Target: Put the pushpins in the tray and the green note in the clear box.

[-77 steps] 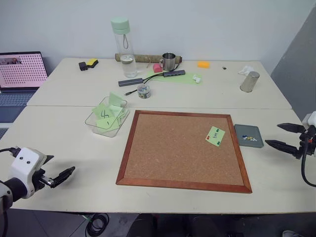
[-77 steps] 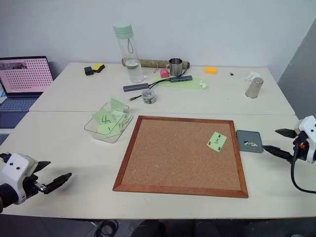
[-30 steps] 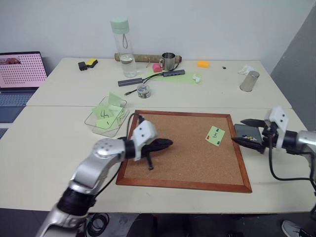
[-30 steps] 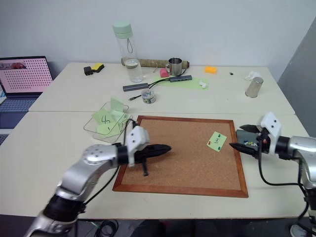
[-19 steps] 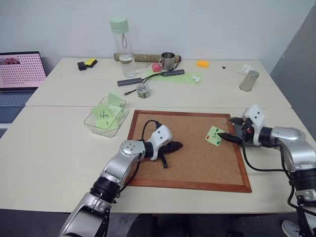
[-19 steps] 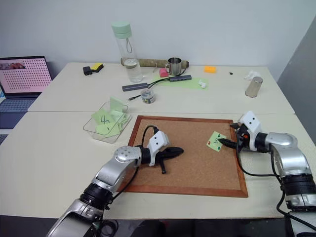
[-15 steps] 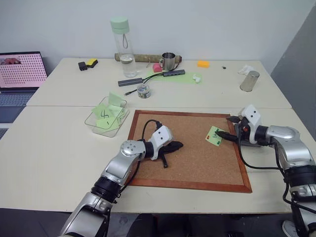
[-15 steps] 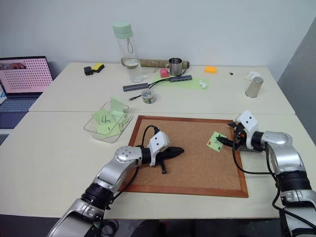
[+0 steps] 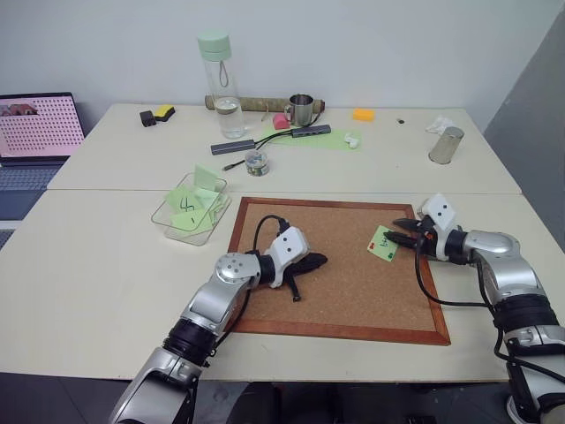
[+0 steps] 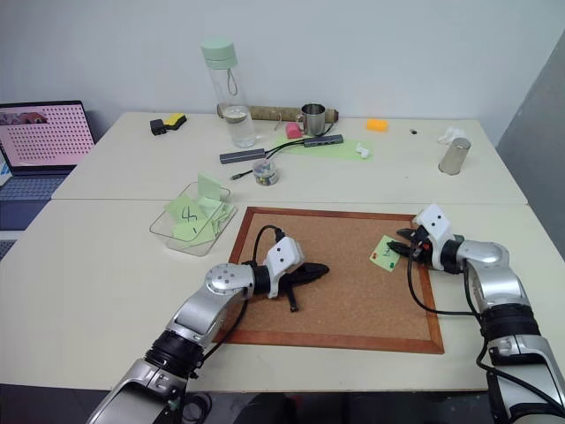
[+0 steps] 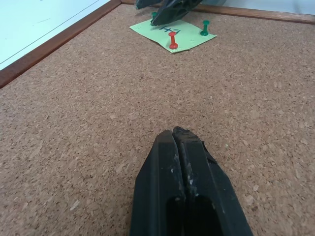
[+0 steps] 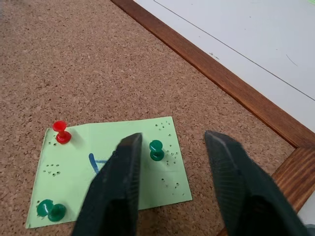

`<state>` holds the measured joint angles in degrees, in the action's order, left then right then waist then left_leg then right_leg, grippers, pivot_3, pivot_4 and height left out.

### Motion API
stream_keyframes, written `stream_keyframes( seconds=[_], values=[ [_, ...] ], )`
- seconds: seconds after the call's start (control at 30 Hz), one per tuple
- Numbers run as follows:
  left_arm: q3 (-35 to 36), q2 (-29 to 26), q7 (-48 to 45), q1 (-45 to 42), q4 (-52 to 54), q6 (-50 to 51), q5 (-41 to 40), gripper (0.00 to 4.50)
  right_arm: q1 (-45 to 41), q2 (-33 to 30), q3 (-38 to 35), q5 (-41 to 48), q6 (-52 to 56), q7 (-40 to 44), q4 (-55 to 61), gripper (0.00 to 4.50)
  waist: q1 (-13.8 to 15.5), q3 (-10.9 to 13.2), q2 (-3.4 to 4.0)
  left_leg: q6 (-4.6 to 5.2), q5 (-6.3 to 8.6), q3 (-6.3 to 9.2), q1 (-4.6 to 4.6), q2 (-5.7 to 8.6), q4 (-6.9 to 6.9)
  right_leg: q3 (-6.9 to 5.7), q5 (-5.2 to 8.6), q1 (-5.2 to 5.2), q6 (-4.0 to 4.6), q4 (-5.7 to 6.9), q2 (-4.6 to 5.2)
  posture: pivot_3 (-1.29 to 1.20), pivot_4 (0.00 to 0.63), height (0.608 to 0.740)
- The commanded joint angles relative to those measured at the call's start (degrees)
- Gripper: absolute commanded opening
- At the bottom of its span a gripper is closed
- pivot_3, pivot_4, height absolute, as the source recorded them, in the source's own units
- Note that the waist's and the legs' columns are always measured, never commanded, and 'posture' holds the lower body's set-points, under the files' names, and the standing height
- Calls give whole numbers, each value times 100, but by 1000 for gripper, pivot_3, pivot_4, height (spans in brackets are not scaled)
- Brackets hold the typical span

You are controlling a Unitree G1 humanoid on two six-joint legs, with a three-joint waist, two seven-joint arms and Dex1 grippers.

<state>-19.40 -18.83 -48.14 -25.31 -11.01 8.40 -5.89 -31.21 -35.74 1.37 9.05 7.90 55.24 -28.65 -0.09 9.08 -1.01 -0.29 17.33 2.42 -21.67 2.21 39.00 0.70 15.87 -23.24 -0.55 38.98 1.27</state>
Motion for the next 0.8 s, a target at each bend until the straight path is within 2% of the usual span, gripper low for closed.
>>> stream_keyframes(
  seconds=[0.03, 0.2, 0.5, 0.8],
  values=[
    [-23, -22, 35, 115, -10, 119, 145, 0, -64, -4, -114, 88, -54, 71, 170, 1123, 0, 0, 0, 0, 0, 0, 0, 0, 0, 0, 0, 0, 0, 0, 0, 0, 150, 740],
    [5, -46, 49, 60, -75, 128, 164, 0, -18, -9, -134, 94, -19, 120, 224, 59, 0, 0, 0, 1, 0, 0, 0, 0, 0, 0, 0, 0, 0, 0, 0, 0, 150, 740],
    [-6, -19, 76, 37, -156, 139, 204, 0, 31, 9, -388, 461, 335, 142, 728, 13, 1, 0, 1, 1, 0, 0, 0, 0, 0, 0, 0, 0, 0, 0, 0, 0, 150, 740],
    [-43, -9, 103, 96, -132, 157, 262, 0, 217, -44, -752, 979, 1158, 1, 1566, 13, 3, -3, 2, 2, 1, 3, 1, 0, 0, -2, 0, 2, 0, 0, 0, 0, 150, 740]
  ],
)
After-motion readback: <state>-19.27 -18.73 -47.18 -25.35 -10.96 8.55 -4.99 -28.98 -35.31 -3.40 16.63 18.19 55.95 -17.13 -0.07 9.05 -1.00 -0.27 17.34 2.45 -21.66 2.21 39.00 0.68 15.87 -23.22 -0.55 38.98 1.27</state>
